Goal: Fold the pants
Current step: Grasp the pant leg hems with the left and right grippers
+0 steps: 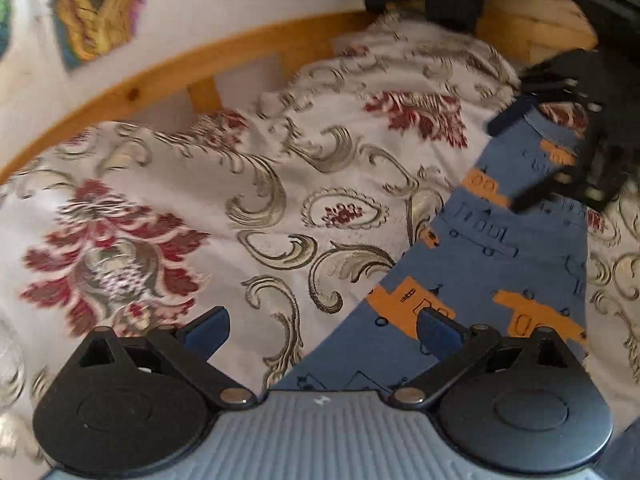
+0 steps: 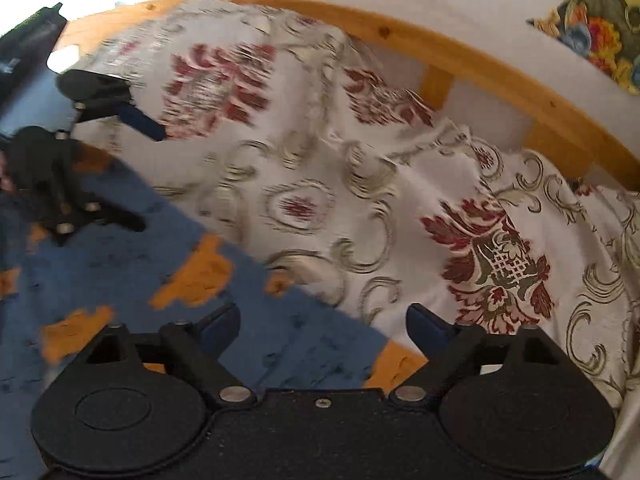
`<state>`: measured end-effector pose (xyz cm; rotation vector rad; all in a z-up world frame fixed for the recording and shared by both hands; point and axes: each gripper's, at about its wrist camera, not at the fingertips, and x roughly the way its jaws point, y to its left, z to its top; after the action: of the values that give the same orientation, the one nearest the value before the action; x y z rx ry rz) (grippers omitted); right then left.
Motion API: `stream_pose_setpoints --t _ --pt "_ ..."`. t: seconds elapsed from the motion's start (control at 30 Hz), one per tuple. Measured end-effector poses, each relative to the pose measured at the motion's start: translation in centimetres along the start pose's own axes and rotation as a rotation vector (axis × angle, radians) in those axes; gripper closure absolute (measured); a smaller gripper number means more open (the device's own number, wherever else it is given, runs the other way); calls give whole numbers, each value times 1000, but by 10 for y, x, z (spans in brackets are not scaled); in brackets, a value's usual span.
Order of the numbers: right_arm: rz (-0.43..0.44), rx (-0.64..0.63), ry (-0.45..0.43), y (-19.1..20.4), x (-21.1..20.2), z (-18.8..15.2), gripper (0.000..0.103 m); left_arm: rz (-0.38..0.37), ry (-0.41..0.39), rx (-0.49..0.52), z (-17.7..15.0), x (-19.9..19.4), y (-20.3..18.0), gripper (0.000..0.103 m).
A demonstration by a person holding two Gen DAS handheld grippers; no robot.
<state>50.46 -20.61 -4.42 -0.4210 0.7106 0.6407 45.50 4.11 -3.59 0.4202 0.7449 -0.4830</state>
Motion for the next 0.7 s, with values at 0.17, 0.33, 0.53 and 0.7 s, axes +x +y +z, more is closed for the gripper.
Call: stream_pose_setpoints --t 0.17,0.33,0.53,0.7 --pt "-20 -27 68 -18 35 -10 29 -78 136 87 1 26 6 22" --pt "-69 -85 143 -16 57 -20 29 -48 250 164 -5 43 3 37" --pt "-42 -103 162 -14 68 -23 51 -31 282 235 -9 47 -18 76" --pt "-70 -160 156 -2 67 -22 94 14 297 247 -5 49 -34 97"
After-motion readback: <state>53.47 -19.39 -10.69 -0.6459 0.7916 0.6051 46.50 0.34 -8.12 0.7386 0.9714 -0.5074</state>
